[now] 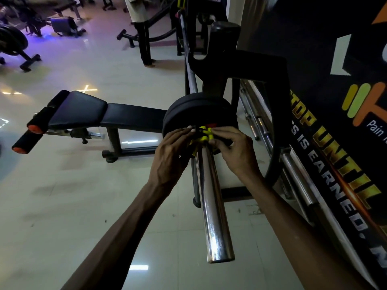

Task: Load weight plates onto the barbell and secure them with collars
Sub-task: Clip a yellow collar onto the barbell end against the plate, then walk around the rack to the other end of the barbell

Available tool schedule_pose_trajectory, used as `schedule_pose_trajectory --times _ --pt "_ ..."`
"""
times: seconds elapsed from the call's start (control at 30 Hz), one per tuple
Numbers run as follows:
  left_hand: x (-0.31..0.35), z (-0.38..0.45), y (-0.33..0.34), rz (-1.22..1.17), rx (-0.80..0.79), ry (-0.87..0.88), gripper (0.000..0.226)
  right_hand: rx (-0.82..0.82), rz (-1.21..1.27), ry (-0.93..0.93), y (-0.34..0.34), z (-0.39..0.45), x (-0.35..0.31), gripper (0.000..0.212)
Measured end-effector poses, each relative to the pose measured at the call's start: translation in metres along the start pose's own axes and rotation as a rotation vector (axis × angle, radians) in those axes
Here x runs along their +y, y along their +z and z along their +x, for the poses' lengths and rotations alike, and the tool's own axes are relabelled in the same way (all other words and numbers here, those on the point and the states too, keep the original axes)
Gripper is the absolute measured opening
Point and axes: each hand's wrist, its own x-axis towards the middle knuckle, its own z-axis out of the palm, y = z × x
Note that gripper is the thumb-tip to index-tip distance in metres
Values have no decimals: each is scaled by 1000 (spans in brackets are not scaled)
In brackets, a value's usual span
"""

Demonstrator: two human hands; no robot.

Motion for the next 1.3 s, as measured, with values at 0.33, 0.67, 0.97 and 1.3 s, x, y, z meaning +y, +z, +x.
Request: schedule_pose_trajectory --times 0.33,0.67,0.97,1.3 --pt "7 -17 9 -120 94 -263 37 25 13 -10 7 0 -7 28" --pt "19 -40 0 -190 10 -372 49 -42 80 43 -1 -28 12 33" --pt "6 -133 -18 -69 -233 -543 62 -158 -131 308 15 -134 38 41" --pt "-88 -236 -113 93 -322 -712 69 -365 -202 325 162 -196 -14 51"
